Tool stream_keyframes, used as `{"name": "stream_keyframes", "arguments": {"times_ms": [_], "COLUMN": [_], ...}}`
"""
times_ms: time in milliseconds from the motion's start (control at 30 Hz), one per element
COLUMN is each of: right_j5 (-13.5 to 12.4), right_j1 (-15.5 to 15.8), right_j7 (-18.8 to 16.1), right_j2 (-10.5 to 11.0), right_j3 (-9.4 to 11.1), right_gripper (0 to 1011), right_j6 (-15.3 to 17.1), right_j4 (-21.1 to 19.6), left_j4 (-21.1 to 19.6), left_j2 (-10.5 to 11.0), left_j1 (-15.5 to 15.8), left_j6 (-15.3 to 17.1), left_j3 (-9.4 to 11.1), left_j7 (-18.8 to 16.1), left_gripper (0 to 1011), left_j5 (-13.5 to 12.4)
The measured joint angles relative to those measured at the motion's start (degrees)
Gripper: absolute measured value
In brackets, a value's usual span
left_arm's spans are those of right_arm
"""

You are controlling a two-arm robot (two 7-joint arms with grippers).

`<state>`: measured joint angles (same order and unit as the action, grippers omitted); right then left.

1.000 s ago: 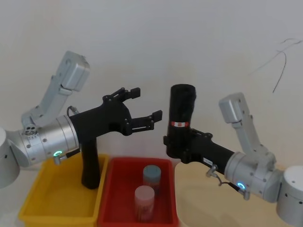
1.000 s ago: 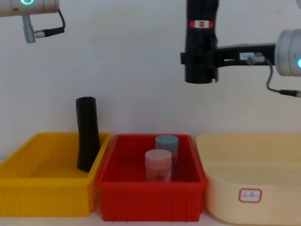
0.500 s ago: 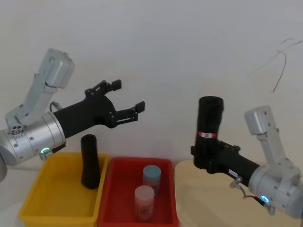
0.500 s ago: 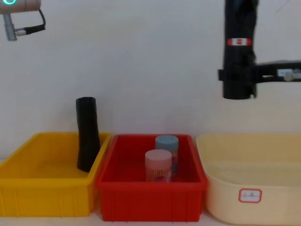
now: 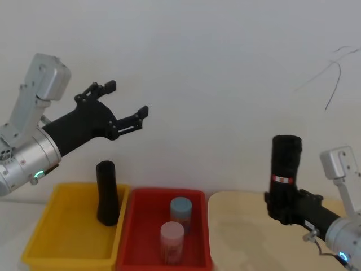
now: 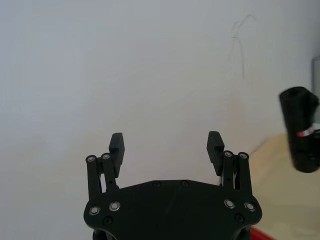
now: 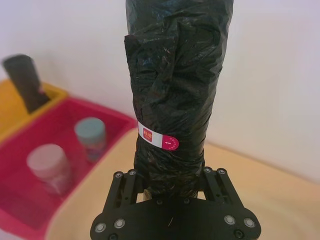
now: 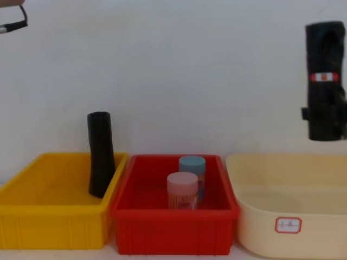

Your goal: Pick up the garbage bag with the one hand and transfer it to the other hand.

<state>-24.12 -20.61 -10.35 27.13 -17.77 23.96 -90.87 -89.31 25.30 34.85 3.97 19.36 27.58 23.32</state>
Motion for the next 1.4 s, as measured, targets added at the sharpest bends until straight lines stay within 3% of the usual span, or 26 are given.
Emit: {"name": "stream_keyframes", "arguments": {"times_ms": [300,867,1167,1400], "right_j5": [1.01,1.88,2.02,2.06], "right_j1": [1.64,2.91,3.09,3.18], "right_j7": [2.85,5.07,5.37,5.57], "right_j2": [0.54,0.95,0.99,1.02], "right_j3": [1.45,2.51,2.67,2.75], "right_gripper": [542,1002,999,999], "right_j6": [1.82,3.18,3.41,3.52], "right_j4": [0.49,1.19,1.31,1.35], "left_j4": [-1.2,-2.06,-2.49,-3.34], "left_j2": [0.54,0.85,0.99,1.48], "left_j1": [-1.26,-2.2,-3.14,-5.66], "left_j6": [-0.55,-0.77,1.36,4.56], "left_j3": [-1.03,-1.76,-1.89,-2.25], "left_j7": [-2.88,-4.75,-4.61,-5.51], "left_gripper": [1000,1000,1000,1000], "left_j5": [-1.92,-3.27,-2.52,-1.3]}}
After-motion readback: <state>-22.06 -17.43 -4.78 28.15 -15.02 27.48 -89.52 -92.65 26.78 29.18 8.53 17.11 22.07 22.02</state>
